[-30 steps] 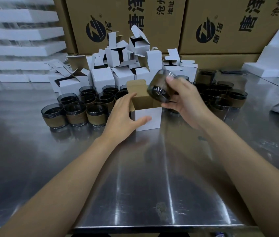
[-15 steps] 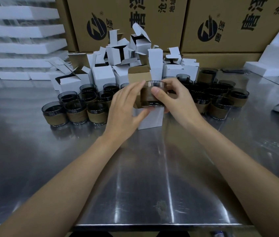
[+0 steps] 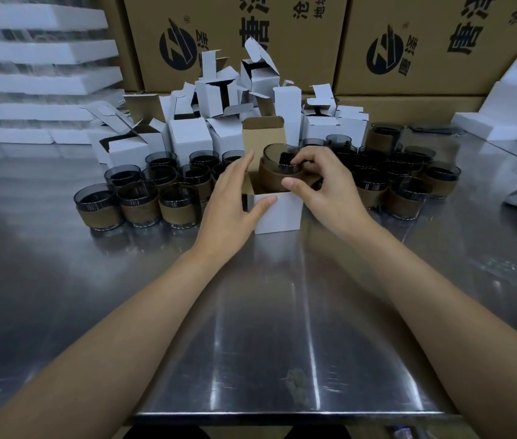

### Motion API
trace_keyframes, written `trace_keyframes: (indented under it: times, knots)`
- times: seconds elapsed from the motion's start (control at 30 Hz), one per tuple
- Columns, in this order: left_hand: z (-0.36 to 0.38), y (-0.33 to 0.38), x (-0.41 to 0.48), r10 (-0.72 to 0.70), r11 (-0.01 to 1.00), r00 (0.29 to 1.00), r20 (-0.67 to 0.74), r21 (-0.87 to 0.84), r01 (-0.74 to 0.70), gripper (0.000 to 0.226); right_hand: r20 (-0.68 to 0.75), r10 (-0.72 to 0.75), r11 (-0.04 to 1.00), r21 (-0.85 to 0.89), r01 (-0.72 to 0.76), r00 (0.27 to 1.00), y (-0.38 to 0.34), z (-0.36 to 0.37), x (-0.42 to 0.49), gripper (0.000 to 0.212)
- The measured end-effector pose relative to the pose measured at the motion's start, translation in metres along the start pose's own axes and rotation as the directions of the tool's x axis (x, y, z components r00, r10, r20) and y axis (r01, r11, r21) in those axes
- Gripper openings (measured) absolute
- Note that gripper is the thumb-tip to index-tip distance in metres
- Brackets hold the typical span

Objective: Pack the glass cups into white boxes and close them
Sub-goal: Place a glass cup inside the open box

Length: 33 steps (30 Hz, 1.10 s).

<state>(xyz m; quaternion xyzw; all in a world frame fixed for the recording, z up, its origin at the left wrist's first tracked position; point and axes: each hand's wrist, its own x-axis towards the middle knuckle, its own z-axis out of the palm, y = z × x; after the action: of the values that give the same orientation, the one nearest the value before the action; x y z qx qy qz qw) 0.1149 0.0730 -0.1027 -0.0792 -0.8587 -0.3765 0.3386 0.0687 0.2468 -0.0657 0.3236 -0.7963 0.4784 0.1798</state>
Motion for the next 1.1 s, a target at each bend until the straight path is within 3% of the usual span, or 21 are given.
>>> trace_keyframes:
  times: [0.17, 0.27, 0.33, 0.53, 0.6, 0.67, 0.73, 0.8, 0.9, 0.97, 1.1]
  knots:
    - [0.003, -0.004, 0.000, -0.007, 1.000, 1.000, 0.014, -0.015, 0.007, 0.074, 0.052, 0.027, 0.996, -0.090, -0.023, 0.998, 0.005, 0.004, 0.004, 0.024]
    - [0.003, -0.004, 0.000, -0.009, 1.000, 1.000, 0.023, -0.006, 0.009, 0.074, 0.163, 0.025, 0.981, -0.193, 0.007, 0.986, 0.010, 0.004, 0.003, 0.015]
    - [0.003, -0.003, -0.001, -0.004, 1.000, 0.999, 0.035, -0.004, 0.004, 0.073, 0.234, -0.001, 0.959, -0.276, 0.067, 0.972, 0.013, 0.006, 0.001, 0.021]
    - [0.000, 0.003, -0.002, -0.010, 1.000, 0.999, 0.048, -0.025, 0.011, 0.071, 0.266, -0.015, 0.934, -0.341, 0.109, 0.964, 0.017, 0.006, -0.001, 0.029]
    - [-0.002, 0.005, -0.001, -0.016, 0.998, 1.000, 0.018, -0.057, 0.017, 0.066, 0.228, -0.044, 0.956, -0.273, 0.107, 0.973, 0.015, 0.004, -0.001, 0.029]
    - [-0.004, 0.008, -0.001, -0.056, 0.993, 0.998, -0.042, -0.103, 0.051, 0.056, 0.066, -0.060, 0.988, -0.139, 0.069, 0.996, 0.013, 0.002, -0.001, 0.029]
    - [-0.006, 0.009, 0.000, -0.194, 0.953, 0.977, -0.083, -0.254, 0.168, 0.047, -0.127, 0.071, 0.997, 0.052, -0.065, 0.989, 0.012, -0.001, 0.001, 0.030]
    - [-0.009, 0.011, 0.003, -0.348, 0.851, 0.932, -0.098, -0.450, 0.270, 0.041, -0.202, 0.319, 0.908, 0.345, -0.237, 0.926, 0.012, -0.001, 0.003, 0.030]
    - [-0.010, 0.011, 0.008, -0.488, 0.673, 0.871, -0.051, -0.657, 0.339, 0.036, -0.078, 0.622, 0.571, 0.726, -0.383, 0.779, 0.013, 0.002, 0.005, 0.032]
    - [-0.009, 0.012, 0.008, -0.517, 0.606, 0.856, 0.016, -0.700, 0.378, 0.036, 0.013, 0.668, 0.447, 0.793, -0.415, 0.744, 0.013, 0.005, 0.003, 0.032]
    - [-0.004, 0.016, 0.005, -0.490, 0.607, 0.869, 0.074, -0.687, 0.401, 0.031, 0.030, 0.584, 0.596, 0.662, -0.454, 0.811, 0.012, 0.014, 0.001, 0.032]
